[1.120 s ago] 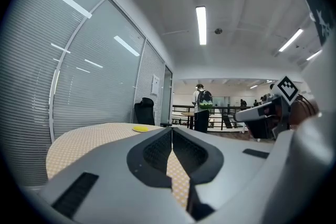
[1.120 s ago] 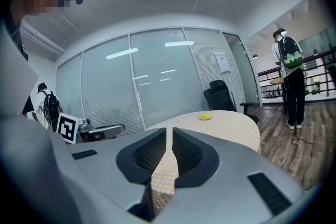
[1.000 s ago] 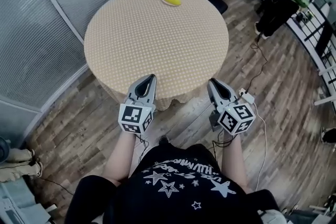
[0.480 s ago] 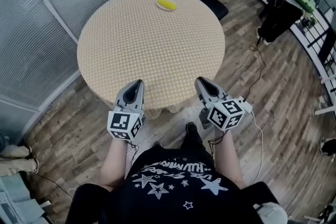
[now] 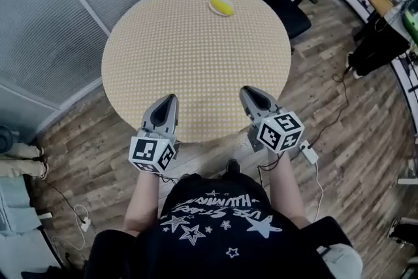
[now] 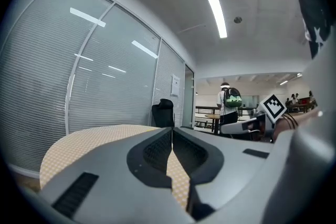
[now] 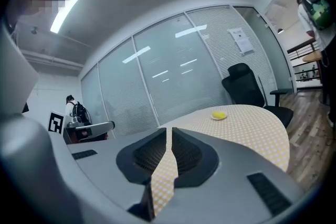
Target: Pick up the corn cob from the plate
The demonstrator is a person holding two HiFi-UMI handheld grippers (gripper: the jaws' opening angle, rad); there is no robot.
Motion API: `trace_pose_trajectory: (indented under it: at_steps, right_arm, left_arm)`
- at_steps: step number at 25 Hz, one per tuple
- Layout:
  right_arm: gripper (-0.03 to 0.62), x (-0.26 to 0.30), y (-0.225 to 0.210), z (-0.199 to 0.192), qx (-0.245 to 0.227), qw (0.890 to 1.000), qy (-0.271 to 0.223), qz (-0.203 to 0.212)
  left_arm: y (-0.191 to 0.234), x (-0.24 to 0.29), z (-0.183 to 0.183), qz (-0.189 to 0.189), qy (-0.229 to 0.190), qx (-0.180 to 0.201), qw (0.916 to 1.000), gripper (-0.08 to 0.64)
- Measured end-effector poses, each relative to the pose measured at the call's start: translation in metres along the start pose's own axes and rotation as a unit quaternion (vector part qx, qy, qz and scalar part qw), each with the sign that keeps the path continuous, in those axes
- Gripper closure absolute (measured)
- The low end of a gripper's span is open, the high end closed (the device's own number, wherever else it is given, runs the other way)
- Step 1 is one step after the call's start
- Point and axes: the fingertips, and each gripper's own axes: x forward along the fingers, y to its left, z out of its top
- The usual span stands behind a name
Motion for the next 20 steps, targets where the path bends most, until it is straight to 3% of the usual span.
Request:
trace_pose_trajectory:
  at_steps: [4,8,14,20]
  right_arm:
    - [0.549,0.008,-0.027,0.006,0.012,0.999,0.007,0.03]
    - [0.549,0.01,-0.045,0.002,0.021,0.998,0.024,0.046]
    - [0.549,0.027,-0.071,-0.002,0.026,0.998,0.041,0.027]
    - [0.549,0.04,-0.098,0.028,0.02,0.999,0.029,-0.018]
  left_arm:
    - [-0.006,0.015,-0.007,0.043,0.012,-0.005,0.999,0.551]
    - [-0.016,0.022,-0.01,0.06,0.003,-0.025,0.9979,0.551]
    - [-0.001,0.042,-0.021,0.068,0.013,-0.035,0.997,0.551]
    - [0.025,0.074,-0.024,0.056,0.018,-0.034,0.9977,0.551]
